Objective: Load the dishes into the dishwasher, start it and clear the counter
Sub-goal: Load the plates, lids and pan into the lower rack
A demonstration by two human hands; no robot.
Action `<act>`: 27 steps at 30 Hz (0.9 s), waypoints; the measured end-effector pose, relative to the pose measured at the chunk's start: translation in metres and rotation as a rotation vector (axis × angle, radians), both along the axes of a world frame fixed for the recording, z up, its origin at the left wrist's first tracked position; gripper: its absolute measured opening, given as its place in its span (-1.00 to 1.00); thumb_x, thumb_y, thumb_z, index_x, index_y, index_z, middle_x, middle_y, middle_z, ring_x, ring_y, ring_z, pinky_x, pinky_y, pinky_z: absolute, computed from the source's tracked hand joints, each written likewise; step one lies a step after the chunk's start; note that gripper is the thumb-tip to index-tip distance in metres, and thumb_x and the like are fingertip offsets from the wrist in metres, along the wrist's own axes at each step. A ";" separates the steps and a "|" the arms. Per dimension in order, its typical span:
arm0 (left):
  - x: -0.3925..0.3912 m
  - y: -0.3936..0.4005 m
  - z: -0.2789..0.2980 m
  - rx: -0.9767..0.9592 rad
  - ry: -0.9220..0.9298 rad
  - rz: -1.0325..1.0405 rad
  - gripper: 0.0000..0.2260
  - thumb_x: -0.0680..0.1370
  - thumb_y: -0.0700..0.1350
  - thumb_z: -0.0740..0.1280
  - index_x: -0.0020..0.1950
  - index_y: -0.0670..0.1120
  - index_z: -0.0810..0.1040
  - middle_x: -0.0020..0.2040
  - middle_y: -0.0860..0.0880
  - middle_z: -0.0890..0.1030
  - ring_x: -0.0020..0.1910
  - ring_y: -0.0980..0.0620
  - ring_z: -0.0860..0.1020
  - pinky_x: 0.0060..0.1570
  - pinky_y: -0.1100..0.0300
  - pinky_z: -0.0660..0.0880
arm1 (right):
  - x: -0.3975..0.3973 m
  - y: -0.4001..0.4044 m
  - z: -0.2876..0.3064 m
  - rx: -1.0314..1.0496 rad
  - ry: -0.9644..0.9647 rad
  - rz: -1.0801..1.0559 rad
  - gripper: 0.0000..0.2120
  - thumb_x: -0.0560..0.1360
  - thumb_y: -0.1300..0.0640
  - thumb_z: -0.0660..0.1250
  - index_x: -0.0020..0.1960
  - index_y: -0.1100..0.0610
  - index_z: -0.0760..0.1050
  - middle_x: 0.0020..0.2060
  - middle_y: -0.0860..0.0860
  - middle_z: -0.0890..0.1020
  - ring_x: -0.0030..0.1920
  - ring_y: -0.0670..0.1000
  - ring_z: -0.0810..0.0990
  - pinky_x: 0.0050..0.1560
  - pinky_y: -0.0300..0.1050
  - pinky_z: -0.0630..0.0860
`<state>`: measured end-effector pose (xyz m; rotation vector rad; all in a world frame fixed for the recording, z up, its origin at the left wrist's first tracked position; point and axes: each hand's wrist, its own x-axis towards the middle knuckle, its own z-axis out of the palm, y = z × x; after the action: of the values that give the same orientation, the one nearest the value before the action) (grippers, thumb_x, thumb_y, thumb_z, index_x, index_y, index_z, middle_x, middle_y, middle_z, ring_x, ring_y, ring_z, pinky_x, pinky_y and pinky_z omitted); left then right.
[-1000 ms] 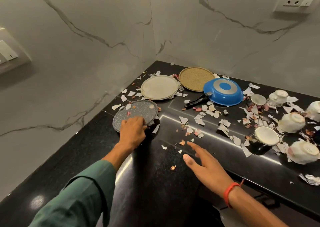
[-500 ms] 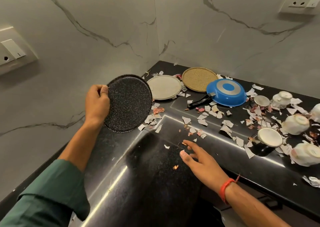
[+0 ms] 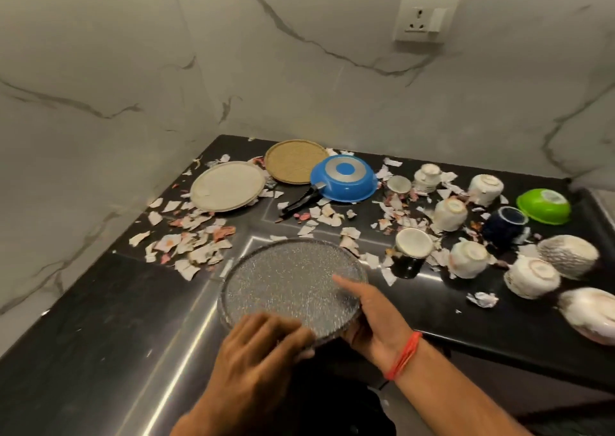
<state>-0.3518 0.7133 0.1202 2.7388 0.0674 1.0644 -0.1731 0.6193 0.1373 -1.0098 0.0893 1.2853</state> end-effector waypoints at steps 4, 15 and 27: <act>0.011 -0.042 -0.013 -0.088 0.046 -0.073 -0.84 0.61 0.01 0.41 0.12 0.02 0.73 0.06 0.08 0.63 0.01 0.09 0.60 -0.02 0.13 0.53 | 0.017 -0.048 -0.010 -0.014 -0.073 -0.100 -0.69 0.57 0.22 0.33 0.27 0.30 0.55 0.12 0.26 0.67 0.19 0.27 0.64 0.21 0.17 0.58; 0.099 -0.166 -0.007 -1.029 0.301 0.144 -0.38 0.47 0.13 0.46 0.51 0.21 0.34 0.43 -0.04 0.50 0.38 -0.10 0.52 0.38 -0.23 0.44 | 0.055 -0.277 -0.025 0.012 -0.152 -0.439 -0.77 0.61 0.23 0.31 0.22 0.28 0.59 0.09 0.18 0.70 0.02 0.11 0.70 0.13 0.04 0.64; 0.184 -0.406 -0.059 -1.345 0.846 -0.128 -0.41 0.54 -0.47 0.33 0.49 -0.03 0.42 -0.02 -0.09 0.74 -0.22 0.12 0.70 -0.17 0.29 0.65 | -0.012 -0.546 -0.108 -0.033 0.189 -1.015 -0.72 0.60 0.18 0.34 0.26 0.28 0.58 0.09 0.17 0.71 0.06 0.11 0.71 0.01 -0.04 0.65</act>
<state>-0.1678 0.3074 0.0610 1.6521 0.4975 -0.2725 -0.1848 0.0737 0.0294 -0.6945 0.6794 0.4346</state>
